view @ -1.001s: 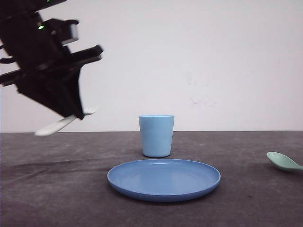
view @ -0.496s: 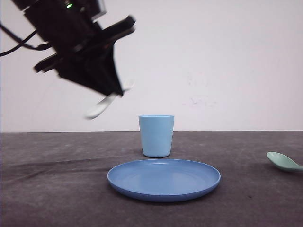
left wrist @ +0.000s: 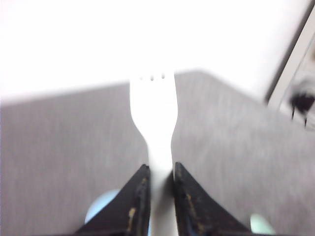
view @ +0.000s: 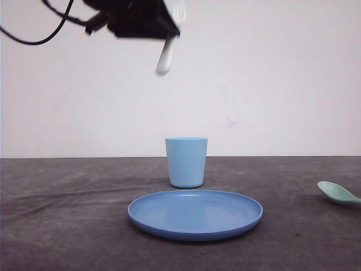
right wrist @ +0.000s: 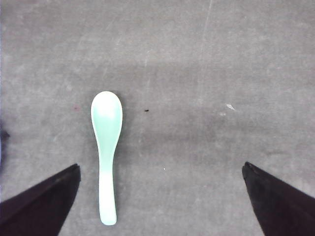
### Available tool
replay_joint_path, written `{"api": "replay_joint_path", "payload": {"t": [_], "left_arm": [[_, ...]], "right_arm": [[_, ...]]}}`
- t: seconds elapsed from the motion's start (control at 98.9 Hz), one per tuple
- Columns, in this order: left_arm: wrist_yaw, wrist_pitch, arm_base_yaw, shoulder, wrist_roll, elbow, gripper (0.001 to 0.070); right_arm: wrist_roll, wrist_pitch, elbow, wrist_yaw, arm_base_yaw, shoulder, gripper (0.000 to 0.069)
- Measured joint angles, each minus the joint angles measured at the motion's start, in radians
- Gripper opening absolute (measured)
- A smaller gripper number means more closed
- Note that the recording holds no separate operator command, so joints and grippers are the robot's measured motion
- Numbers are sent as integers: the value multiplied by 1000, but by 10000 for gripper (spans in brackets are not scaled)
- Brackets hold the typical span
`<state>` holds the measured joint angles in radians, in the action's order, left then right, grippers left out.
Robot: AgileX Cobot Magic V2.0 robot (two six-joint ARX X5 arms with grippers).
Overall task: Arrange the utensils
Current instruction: 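Lift the white fork with the left gripper and carry it over the cup, then lower the fork into the blue cup and open the left gripper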
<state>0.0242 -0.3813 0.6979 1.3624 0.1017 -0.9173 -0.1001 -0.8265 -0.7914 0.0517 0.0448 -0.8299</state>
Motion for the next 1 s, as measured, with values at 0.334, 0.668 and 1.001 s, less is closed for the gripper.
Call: {"api": "replay_joint_path", "payload": {"t": [0.334,0.668,1.001], "left_arm": [[0,-288,-21,193,-115,-1,47],[0,-565,-74,430,-144,-1,47],[0,-647,-82,559,-144,-4,47]], "right_arm": [[0,0,0,0,0,0,665],[0,-9,0,0,0,0,665],[-1,-11,0,-3,0,0,665]]}}
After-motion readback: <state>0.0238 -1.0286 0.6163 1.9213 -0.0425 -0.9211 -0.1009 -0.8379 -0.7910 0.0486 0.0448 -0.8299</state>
